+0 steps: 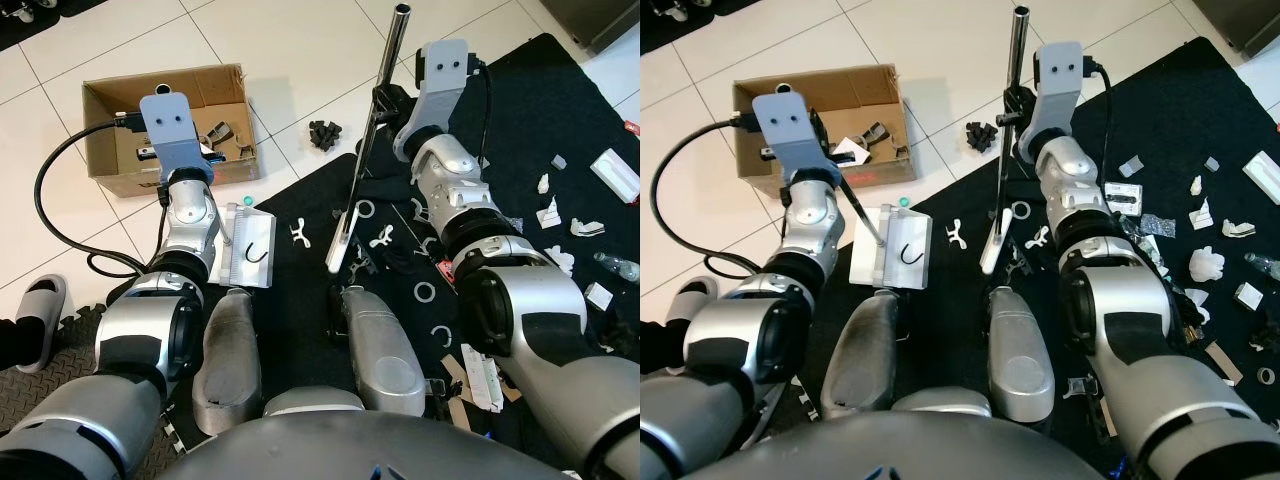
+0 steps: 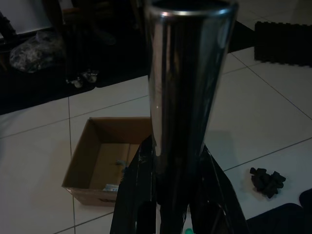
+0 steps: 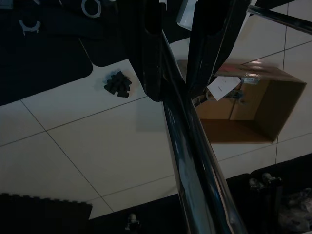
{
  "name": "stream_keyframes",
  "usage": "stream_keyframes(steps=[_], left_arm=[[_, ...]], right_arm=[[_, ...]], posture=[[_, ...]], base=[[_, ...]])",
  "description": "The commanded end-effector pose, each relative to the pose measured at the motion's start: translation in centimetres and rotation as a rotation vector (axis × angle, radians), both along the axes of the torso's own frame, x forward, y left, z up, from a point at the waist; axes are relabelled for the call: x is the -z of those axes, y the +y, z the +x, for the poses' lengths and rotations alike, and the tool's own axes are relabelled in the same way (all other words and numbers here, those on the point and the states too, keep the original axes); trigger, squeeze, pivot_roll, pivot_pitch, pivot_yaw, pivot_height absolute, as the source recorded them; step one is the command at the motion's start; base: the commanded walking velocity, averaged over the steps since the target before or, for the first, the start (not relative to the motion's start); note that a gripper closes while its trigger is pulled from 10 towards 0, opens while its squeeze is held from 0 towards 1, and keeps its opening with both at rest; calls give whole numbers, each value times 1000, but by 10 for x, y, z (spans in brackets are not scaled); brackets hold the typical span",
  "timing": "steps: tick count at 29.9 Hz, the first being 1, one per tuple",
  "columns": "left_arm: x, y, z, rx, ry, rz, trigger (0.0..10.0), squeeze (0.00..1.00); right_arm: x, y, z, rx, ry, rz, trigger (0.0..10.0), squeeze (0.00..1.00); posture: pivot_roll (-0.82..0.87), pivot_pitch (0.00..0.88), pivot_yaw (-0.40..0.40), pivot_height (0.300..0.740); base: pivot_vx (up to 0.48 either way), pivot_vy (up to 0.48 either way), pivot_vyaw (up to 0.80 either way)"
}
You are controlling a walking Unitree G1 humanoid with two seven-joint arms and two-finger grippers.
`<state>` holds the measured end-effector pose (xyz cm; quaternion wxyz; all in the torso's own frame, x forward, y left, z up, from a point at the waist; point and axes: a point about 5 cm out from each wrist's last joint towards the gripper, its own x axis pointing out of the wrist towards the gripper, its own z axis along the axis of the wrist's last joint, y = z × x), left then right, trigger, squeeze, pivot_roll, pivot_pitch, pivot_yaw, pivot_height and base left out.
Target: Sweep floor
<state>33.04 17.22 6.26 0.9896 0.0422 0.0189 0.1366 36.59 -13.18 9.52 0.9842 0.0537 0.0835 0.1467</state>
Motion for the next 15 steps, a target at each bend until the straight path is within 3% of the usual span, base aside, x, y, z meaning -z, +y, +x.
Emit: stream_keyframes(steps=[1,15], left_arm=[[14,5,-8,-13,71,27,10000,0],[9,-10,-1,32,72,22,10000,0]], right_arm=[[-3,0,0,-4,-32,-8,10000,0],[2,-3,-2,1,-21,-14,10000,0]], posture=[[-48,143,-38,740],[-58,154,-33,740]], base=[[0,0,0],[0,0,0]])
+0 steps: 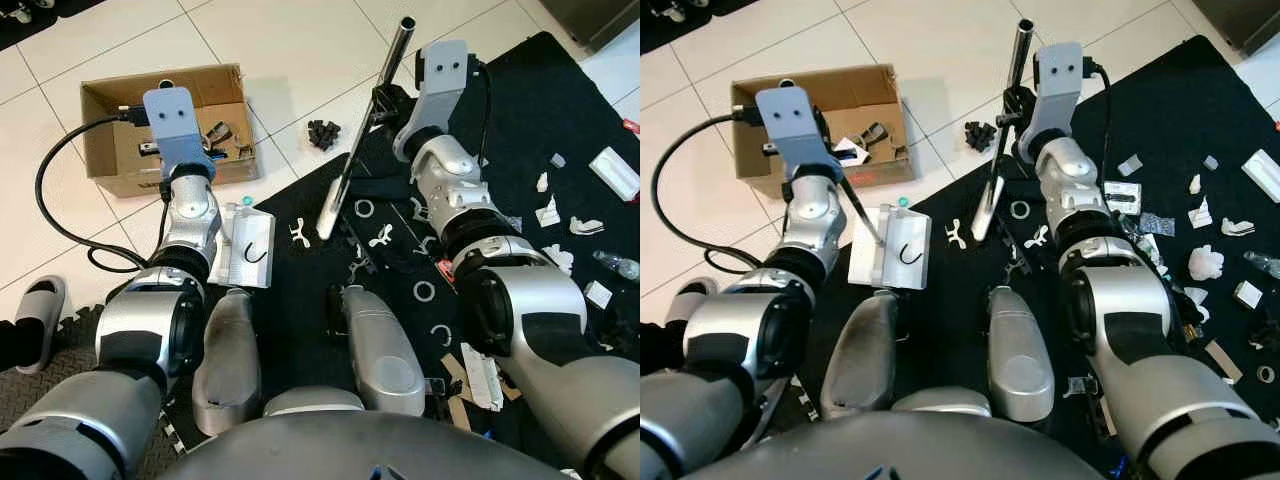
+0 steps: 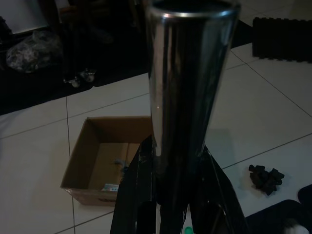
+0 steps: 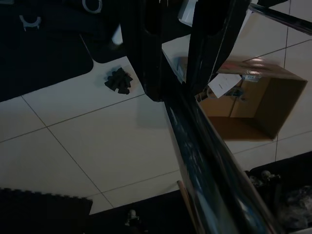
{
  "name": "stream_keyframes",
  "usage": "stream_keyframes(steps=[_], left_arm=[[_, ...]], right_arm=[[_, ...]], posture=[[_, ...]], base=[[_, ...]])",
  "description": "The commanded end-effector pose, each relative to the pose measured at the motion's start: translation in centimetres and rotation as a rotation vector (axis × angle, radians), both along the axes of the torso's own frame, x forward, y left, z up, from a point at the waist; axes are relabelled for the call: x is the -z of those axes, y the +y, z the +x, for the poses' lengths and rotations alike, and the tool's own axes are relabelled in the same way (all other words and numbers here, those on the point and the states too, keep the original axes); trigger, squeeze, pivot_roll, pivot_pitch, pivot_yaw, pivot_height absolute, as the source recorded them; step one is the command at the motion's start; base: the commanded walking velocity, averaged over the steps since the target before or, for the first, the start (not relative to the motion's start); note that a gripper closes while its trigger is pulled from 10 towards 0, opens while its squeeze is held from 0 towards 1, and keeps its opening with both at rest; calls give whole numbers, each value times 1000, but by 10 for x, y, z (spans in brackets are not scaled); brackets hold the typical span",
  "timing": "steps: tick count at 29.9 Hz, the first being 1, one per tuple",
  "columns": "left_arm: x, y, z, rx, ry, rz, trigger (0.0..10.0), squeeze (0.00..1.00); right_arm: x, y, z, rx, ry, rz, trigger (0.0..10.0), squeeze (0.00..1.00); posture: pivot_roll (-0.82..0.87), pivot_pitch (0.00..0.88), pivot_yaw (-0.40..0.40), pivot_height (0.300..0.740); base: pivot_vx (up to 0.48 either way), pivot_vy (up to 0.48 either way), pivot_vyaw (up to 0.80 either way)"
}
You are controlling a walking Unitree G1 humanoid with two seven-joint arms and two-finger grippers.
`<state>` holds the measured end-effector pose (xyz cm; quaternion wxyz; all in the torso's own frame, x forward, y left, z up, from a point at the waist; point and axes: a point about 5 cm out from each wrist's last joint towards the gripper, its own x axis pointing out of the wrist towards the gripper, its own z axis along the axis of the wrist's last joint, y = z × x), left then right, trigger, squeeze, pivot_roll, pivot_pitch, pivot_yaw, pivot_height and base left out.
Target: Sweep floor
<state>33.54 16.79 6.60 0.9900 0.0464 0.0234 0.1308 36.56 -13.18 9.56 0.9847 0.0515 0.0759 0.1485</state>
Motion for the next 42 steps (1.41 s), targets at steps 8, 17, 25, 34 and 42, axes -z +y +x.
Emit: stream_keyframes(steps=[8,17,25,34,42], left_arm=[[16,-23,-8,83,70,9,10000,0],[10,-27,-6,82,33,77,10000,0],[-2,-21,-4,62,-50,112,10000,0],[-11,-21,-4,34,-123,169,10000,0],[-8,-12,-4,-4,-95,229,10000,0]], right_arm=[[3,-2,-2,7,-5,-13,10000,0],[3,-3,-2,11,-8,-14,10000,0],[3,-4,-2,18,-9,-11,10000,0],[3,-3,-2,16,-9,-7,10000,0],[2,-3,-1,15,-10,-9,10000,0]], posture=[[-58,154,-31,740],[-54,156,-29,740],[-51,156,-26,740],[-42,154,-22,740],[-41,144,-23,740]], base=[[0,0,0],[0,0,0],[0,0,0],[0,0,0],[0,0,0]])
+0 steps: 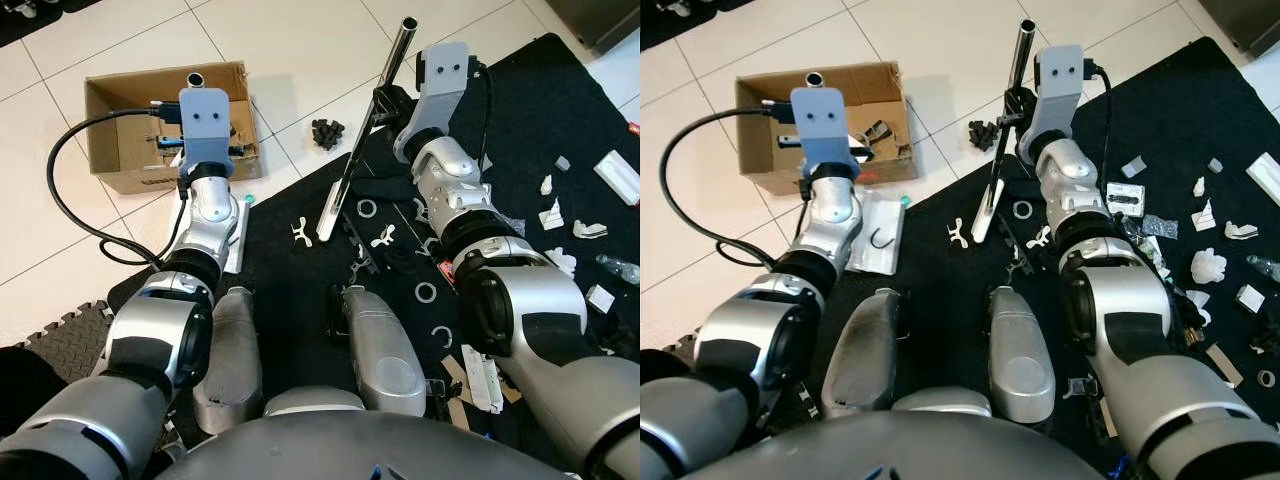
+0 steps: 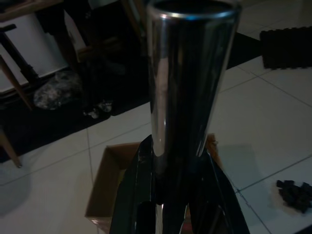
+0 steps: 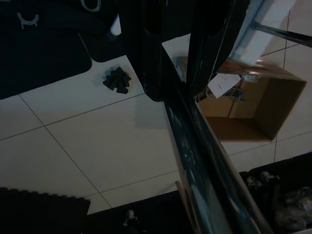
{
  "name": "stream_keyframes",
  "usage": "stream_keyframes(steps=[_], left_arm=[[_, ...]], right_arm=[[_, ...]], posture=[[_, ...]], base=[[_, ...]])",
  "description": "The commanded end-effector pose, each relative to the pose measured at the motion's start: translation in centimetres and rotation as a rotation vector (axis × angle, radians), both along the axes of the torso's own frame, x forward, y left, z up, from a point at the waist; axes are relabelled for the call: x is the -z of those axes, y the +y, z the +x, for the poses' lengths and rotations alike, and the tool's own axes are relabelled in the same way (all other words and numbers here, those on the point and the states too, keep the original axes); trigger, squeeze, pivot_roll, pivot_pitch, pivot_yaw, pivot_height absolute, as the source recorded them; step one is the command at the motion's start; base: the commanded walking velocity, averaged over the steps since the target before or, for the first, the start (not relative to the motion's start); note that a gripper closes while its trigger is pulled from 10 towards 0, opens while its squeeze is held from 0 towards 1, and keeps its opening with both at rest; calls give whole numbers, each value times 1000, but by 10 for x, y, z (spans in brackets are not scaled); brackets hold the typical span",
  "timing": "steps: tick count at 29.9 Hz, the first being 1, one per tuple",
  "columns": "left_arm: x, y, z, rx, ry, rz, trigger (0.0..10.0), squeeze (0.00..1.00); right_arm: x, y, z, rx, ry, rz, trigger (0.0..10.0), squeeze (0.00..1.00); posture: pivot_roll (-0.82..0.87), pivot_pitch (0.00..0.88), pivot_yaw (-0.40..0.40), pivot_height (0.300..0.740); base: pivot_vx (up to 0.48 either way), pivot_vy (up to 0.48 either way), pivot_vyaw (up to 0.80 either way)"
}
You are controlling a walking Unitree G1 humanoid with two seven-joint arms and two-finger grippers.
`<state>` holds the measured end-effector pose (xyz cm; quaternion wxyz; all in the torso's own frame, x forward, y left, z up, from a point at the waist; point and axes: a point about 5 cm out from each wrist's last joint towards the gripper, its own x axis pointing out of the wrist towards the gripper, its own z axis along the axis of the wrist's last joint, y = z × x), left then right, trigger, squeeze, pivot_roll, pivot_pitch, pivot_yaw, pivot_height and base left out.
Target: Sweep floor
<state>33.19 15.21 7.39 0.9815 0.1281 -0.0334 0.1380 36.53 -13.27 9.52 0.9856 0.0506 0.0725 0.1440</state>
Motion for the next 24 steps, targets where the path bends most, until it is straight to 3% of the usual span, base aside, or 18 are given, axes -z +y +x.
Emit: stream_keyframes(steps=[1,9,13,15,17,19,24], left_arm=[[0,4,-1,1,-3,62,10000,0],[-3,2,-1,10,-39,138,10000,0],[-3,0,-1,12,-41,129,10000,0],[-3,0,-1,8,-35,109,10000,0],[0,0,-1,6,-5,-35,10000,0],[1,0,0,14,3,-117,10000,0],[1,-1,1,20,5,-163,10000,0]], right_arm=[[2,-2,-1,6,-3,-8,10000,0],[2,-3,-1,5,-3,-8,10000,0],[2,-2,-1,4,-3,-8,10000,0],[2,-2,-1,4,-3,-7,10000,0],[2,-3,-1,4,-1,-8,10000,0],[2,-3,-1,5,-1,-8,10000,0],[2,-3,-1,5,0,-9,10000,0]], posture=[[-41,144,-23,740],[-40,142,-24,740],[-40,143,-25,740],[-41,143,-25,740],[-40,144,-25,740],[-40,144,-25,740],[-41,144,-25,740]], base=[[0,0,0],[0,0,0],[0,0,0],[0,0,0],[0,0,0],[0,0,0],[0,0,0]])
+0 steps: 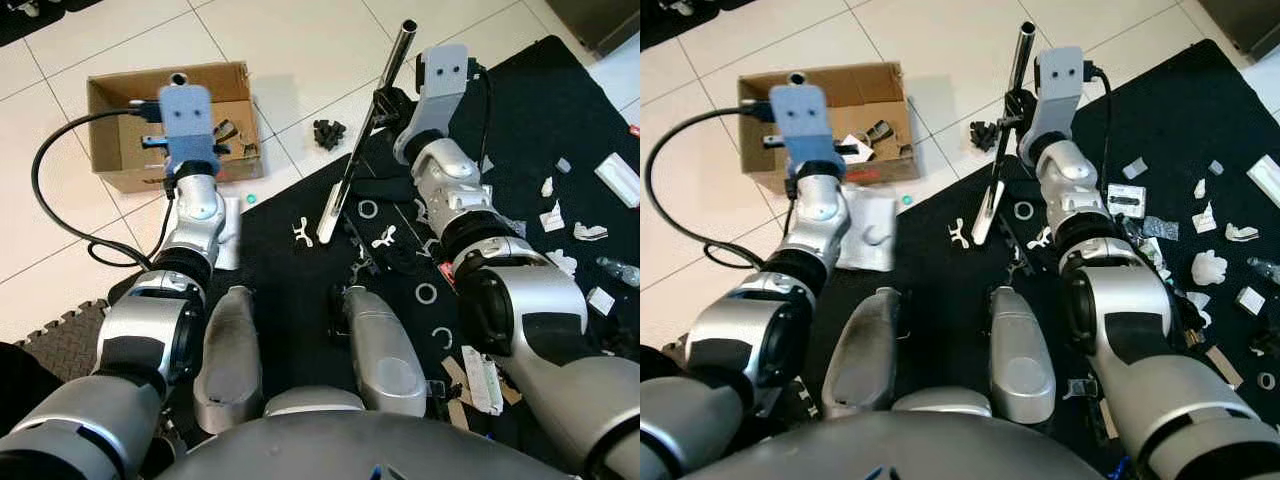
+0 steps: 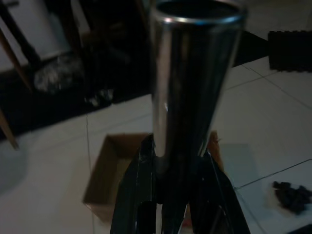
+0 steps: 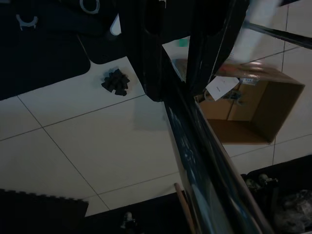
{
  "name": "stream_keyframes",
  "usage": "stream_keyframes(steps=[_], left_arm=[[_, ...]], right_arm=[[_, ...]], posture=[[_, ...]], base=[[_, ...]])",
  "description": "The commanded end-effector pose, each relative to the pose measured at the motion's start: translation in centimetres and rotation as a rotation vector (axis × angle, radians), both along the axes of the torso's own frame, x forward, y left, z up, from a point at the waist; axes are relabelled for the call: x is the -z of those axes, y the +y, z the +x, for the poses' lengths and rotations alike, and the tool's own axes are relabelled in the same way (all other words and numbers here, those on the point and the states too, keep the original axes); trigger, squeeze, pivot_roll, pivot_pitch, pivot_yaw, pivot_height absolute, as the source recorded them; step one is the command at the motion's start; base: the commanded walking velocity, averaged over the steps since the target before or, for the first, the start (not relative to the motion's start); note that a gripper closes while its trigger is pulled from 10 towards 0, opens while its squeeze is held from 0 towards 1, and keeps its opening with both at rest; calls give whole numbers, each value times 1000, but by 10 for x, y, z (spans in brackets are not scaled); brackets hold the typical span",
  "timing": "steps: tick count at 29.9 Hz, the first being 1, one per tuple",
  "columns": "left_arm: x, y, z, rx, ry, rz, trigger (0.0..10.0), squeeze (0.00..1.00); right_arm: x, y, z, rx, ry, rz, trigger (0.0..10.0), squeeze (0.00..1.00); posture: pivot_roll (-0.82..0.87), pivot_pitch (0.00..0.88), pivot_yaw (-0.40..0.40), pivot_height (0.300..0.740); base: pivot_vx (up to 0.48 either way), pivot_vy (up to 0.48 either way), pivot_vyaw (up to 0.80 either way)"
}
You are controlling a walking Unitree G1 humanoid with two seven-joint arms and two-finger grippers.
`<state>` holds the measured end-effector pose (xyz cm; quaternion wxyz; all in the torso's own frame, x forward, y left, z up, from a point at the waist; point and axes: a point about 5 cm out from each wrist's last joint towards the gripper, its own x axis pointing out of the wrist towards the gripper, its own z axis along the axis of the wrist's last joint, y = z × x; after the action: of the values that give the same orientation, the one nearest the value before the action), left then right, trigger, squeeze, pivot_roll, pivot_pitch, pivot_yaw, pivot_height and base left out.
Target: Sweep floor
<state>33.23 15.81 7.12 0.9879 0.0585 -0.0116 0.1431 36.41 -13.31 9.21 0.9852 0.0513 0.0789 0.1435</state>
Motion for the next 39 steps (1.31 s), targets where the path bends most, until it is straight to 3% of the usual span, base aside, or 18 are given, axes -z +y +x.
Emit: stream_keyframes(steps=[1,16,32,36,39], left_arm=[[-2,-8,1,32,-21,-43,10000,0],[2,-9,2,43,10,-164,10000,0],[23,23,-8,-74,135,-208,10000,0],[26,26,-10,-92,149,-219,10000,0],[27,25,-10,-97,151,-226,10000,0]], right_arm=[[-1,-3,0,5,-13,-8,10000,0],[-1,-4,0,5,-14,-8,10000,0],[-2,-4,1,-2,-15,-23,10000,0],[0,-3,1,-26,5,-110,10000,0],[2,-3,0,-33,22,-118,10000,0]], posture=[[-41,144,-25,740],[-45,145,-26,740],[-47,144,-30,740],[-50,146,-30,740],[-50,148,-33,740]], base=[[0,0,0],[0,0,0],[0,0,0],[0,0,0],[0,0,0]])
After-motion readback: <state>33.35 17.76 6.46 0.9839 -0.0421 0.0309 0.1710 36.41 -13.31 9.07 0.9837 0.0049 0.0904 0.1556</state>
